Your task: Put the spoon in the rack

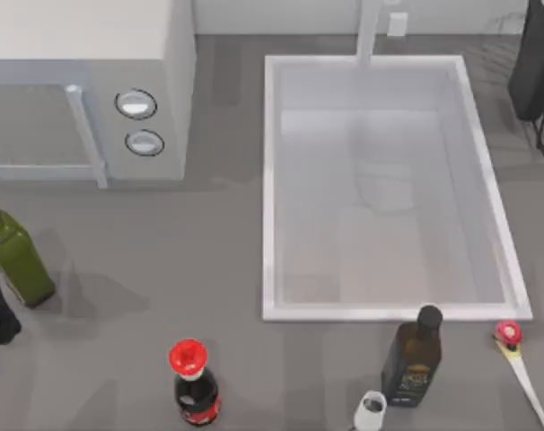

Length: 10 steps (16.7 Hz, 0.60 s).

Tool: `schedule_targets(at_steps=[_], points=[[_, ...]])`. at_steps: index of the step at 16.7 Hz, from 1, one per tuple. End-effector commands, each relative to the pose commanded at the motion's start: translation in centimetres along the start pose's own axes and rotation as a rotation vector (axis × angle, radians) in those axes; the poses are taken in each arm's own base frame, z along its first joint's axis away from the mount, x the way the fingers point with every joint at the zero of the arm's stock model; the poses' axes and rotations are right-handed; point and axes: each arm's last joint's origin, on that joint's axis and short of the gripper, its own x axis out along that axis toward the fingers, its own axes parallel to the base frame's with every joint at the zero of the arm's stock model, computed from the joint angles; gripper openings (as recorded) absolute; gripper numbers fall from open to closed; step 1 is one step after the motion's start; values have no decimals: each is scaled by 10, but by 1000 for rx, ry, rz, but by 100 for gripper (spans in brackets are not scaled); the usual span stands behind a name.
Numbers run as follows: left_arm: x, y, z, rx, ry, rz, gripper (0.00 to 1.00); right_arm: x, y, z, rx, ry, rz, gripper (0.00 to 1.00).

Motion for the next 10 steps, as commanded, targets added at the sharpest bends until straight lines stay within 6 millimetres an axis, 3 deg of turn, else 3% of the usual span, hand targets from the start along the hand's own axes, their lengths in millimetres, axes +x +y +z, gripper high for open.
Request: schedule_targets(at_steps=[5,10], points=[[0,0,0,0,0,0,100,1,3,10,11,69,25,100],[0,0,0,0,0,0,100,14,16,33,38,438,115,100]])
